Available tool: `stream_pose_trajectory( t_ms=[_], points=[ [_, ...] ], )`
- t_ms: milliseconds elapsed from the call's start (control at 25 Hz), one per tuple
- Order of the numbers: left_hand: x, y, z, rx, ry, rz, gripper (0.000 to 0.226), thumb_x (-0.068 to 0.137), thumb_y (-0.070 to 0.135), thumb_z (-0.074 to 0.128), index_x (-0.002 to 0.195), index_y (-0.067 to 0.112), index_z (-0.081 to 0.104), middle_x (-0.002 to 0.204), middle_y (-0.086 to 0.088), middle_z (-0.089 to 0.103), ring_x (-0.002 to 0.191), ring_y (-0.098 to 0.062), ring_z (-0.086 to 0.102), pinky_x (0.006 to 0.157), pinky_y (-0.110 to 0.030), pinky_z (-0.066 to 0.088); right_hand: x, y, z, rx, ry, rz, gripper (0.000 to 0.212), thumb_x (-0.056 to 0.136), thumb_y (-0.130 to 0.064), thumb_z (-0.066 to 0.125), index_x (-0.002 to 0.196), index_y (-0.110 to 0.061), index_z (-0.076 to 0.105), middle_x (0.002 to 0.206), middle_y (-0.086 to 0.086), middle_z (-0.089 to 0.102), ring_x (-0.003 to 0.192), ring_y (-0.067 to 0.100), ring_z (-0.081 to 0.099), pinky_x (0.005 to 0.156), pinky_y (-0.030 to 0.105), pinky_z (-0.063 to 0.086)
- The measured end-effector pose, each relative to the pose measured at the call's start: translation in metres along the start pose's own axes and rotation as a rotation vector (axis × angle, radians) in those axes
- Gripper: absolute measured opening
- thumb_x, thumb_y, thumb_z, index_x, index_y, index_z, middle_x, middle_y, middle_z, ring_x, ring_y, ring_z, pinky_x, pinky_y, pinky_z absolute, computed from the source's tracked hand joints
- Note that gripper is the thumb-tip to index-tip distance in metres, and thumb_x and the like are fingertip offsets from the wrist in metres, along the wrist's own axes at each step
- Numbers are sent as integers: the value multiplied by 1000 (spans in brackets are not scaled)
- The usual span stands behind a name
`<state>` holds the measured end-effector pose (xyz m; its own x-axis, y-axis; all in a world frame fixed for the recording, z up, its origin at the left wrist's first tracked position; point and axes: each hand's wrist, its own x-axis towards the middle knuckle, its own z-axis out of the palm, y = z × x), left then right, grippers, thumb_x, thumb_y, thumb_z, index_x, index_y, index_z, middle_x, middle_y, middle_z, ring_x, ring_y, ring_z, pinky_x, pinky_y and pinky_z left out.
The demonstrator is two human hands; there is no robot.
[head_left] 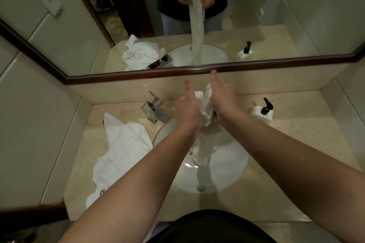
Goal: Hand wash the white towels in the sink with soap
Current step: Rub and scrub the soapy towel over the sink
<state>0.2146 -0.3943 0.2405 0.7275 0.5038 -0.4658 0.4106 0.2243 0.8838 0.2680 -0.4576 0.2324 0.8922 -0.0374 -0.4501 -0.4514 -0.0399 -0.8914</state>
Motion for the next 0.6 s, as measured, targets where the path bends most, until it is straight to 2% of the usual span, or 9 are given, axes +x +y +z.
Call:
stream_pose_trajectory(
  t_ms=[80, 160, 240, 280, 320, 360, 440, 520, 600],
  points=[
    [12, 5, -15, -40, -5, -62, 56, 95, 69, 37, 75, 18, 51, 64, 4, 45, 56, -11, 42, 56, -29, 37, 1, 5, -7, -128, -85, -26, 43, 92, -55, 58, 87, -12, 62, 84, 4, 66, 79, 20, 64, 71, 33, 52],
    [24, -1, -30, -34, 16, -54, 60, 92, 72, 39, 85, 15, 55, 63, 1, 43, 51, -12, 40, 46, -24, 35, 8, 8, -22, -185, -183, -47, 33, 89, -39, 70, 98, -8, 64, 92, 9, 69, 85, 26, 68, 69, 35, 56],
    [35, -12, -42, -24, 64, -16, 56, 92, 70, 43, 85, 16, 56, 72, -6, 50, 53, -16, 48, 45, -25, 42, 20, 11, -42, -185, -296, -18, 34, 85, -22, 76, 108, -2, 63, 100, 17, 70, 90, 30, 71, 70, 38, 60],
    [40, -16, -46, -27, 87, 5, 53, 92, 69, 46, 83, 18, 56, 79, -8, 55, 61, -19, 56, 54, -29, 52, 24, 10, -49, -221, -322, -17, 34, 84, -16, 77, 110, -1, 61, 102, 18, 70, 90, 29, 71, 68, 36, 60],
    [45, -20, -51, -26, 106, 16, 48, 92, 66, 51, 83, 20, 58, 86, -7, 60, 73, -23, 63, 70, -37, 58, 23, 10, -54, -282, -321, -39, 31, 85, -14, 75, 110, -2, 61, 101, 16, 70, 88, 27, 71, 66, 33, 58],
    [49, -25, -54, -18, 119, 35, 42, 91, 63, 56, 86, 21, 61, 91, -5, 64, 87, -25, 67, 85, -43, 58, 23, 12, -58, -350, -310, -82, 27, 88, -15, 72, 110, -5, 61, 100, 12, 70, 87, 23, 69, 66, 30, 55],
    [53, -32, -59, 23, 118, 72, 33, 92, 51, 62, 96, 19, 66, 98, -3, 68, 99, -26, 68, 95, -47, 55, 21, 12, -60, -425, -253, -197, 22, 94, -23, 64, 113, -12, 63, 102, 5, 68, 91, 18, 65, 74, 30, 53],
    [51, -35, -57, 117, 97, 149, 23, 96, 43, 61, 93, 21, 66, 94, -2, 68, 95, -23, 67, 91, -41, 56, 19, 13, -58, -331, -197, -239, 20, 98, -29, 58, 113, -17, 63, 104, 3, 67, 97, 19, 64, 85, 37, 53],
    [36, -35, -45, 140, 43, 217, 18, 99, 38, 56, 92, 22, 63, 88, 3, 64, 84, -13, 62, 82, -32, 54, 14, 11, -47, 11, -243, -82, 17, 100, -29, 54, 107, -16, 63, 99, 4, 67, 94, 21, 64, 84, 39, 54]
  ],
)
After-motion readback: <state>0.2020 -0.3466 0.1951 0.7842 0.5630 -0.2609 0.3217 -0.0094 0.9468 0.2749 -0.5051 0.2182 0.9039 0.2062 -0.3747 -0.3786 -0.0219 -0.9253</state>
